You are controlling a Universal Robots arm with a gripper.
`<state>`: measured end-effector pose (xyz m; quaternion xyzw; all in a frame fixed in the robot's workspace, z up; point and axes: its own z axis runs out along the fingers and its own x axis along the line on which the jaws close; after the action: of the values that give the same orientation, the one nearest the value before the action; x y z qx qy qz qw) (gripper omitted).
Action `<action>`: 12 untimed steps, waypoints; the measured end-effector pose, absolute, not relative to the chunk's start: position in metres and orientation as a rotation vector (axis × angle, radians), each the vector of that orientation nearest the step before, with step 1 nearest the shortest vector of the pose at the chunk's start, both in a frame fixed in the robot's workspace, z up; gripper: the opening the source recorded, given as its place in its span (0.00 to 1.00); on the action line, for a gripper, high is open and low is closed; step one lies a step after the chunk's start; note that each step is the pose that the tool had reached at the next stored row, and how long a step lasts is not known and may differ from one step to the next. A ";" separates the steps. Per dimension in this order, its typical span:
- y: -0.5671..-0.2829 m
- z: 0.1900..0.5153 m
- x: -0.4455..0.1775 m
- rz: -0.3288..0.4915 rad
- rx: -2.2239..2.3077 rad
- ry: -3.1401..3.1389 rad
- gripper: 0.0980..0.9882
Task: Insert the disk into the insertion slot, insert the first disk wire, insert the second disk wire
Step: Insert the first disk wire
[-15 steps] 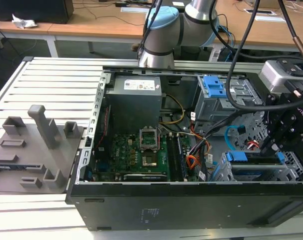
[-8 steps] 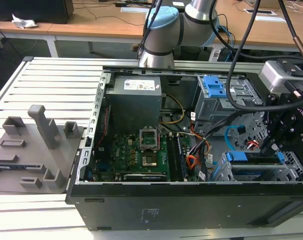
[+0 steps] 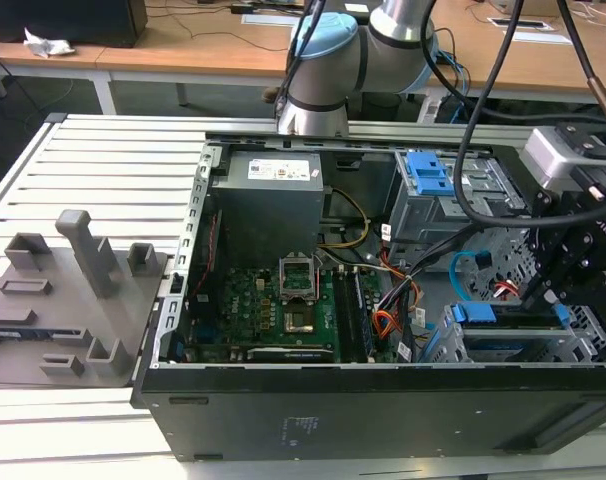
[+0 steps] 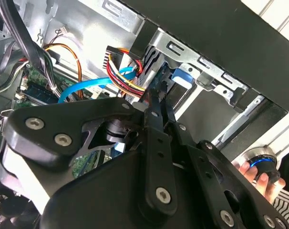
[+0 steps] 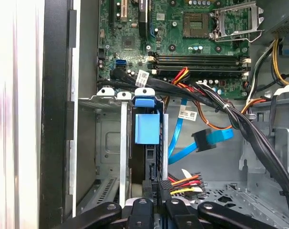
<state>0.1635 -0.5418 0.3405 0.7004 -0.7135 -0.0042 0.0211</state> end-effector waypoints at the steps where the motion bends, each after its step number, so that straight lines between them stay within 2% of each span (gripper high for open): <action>1: -0.542 0.339 0.164 -0.013 2.171 -2.212 0.07; 10: -0.542 0.334 0.164 -0.016 2.172 -2.212 0.08; 11: -0.542 0.335 0.164 -0.014 2.171 -2.212 0.16; 12: -0.542 0.335 0.164 -0.014 2.171 -2.212 0.16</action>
<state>0.1640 -0.5418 0.3347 0.7004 -0.7134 -0.0044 0.0212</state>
